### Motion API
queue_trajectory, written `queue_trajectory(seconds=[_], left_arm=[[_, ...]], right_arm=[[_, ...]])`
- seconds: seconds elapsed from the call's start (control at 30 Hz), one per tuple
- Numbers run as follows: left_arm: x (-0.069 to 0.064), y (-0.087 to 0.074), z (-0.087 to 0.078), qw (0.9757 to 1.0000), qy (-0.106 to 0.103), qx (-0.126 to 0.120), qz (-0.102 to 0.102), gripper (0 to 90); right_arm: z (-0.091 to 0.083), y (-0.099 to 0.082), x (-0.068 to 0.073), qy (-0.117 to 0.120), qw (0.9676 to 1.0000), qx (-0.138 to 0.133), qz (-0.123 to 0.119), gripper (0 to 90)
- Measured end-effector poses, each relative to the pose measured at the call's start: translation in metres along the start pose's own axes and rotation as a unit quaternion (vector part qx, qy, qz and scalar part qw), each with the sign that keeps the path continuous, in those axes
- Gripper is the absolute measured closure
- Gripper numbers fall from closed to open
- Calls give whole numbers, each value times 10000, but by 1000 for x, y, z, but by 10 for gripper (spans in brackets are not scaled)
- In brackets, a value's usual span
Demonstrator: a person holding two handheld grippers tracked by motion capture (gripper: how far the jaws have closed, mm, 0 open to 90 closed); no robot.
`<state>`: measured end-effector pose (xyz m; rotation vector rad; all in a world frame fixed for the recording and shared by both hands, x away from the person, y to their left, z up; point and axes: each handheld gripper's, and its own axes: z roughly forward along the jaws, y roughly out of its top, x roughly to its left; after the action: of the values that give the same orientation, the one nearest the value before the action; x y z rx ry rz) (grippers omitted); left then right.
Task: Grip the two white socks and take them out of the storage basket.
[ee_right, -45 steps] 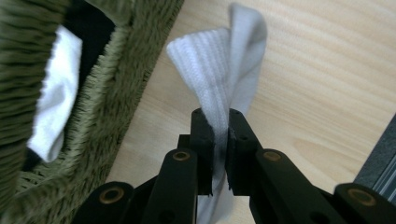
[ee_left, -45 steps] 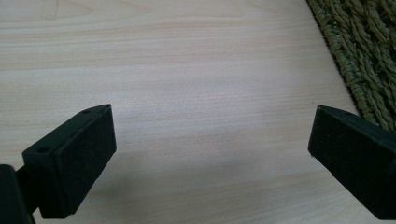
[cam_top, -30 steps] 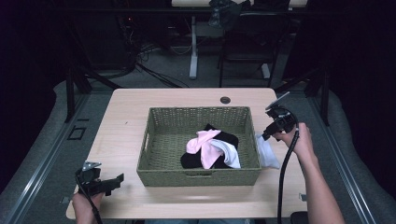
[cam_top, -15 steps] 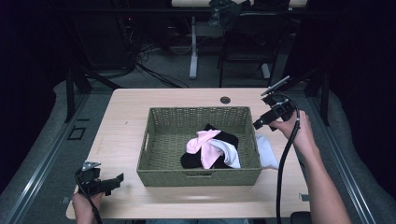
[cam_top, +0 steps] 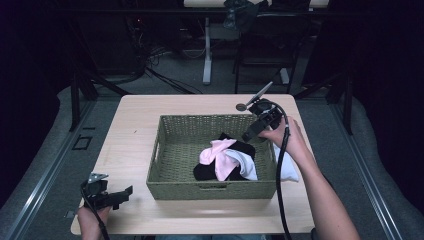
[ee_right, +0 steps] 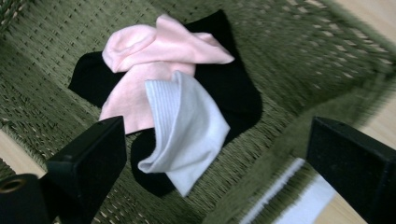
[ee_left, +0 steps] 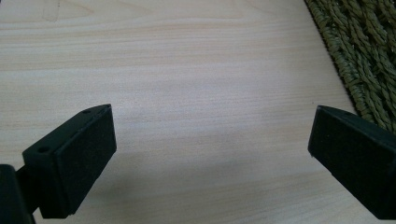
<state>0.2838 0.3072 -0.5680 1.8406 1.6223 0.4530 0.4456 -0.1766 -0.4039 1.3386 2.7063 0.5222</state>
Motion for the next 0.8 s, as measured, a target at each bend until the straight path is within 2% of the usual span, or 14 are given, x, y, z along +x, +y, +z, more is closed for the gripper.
queue_trajectory(seconds=[0.1, 0.13, 0.23, 0.3, 0.33, 0.47, 0.5, 0.53, 0.57, 0.63, 0.67, 0.7, 0.77, 0.8], left_arm=[[0, 0, 0, 10000, 1, -12, -22, 12], [0, 1, 1, 10000, -16, 3, -8, 12], [0, 1, 2, 10000, 10, 11, 13, 12], [0, 1, 1, 10000, 12, 20, 17, 12], [0, 1, 1, 10000, -15, 27, 3, 12], [1, -1, -2, 10000, 24, -18, -34, 12], [1, -1, -2, 10000, 26, -6, -35, 12], [1, -1, -2, 10000, 26, -6, -35, 12], [1, -1, -1, 10000, 20, 3, -5, 12], [0, -1, -1, 10000, 11, 1, 4, 12], [0, -1, -1, 10000, 19, 8, 1, 12], [1, -1, -2, 10000, 22, 7, -7, 12], [1, -2, -2, 10000, 40, -2, -23, 12], [1, -2, -2, 10000, 40, -2, -23, 12]], right_arm=[[11, 4, 5, 40, 9998, 145, -113, 47], [15, 5, 8, 61, 9998, 173, -86, 60], [28, 8, 13, 70, 9992, 321, -228, 105], [38, 8, 18, 149, 9988, 417, -203, 158], [44, 9, 19, 173, 9983, 489, -262, 152], [69, 8, 27, 199, 9962, 786, -326, 213], [75, 8, 30, 195, 9959, 825, -319, 251], [75, 8, 30, 195, 9959, 825, -319, 251], [86, 6, 33, 228, 9954, 876, -318, 304], [93, 5, 33, 149, 9932, 1088, -386, 397], [98, 3, 35, 91, 9943, 1023, -299, 405], [99, 3, 34, 1, 9916, 1225, -419, 473], [103, 0, 32, -18, 9910, 1278, -400, 625], [103, -1, 31, -54, 9912, 1254, -411, 740]])
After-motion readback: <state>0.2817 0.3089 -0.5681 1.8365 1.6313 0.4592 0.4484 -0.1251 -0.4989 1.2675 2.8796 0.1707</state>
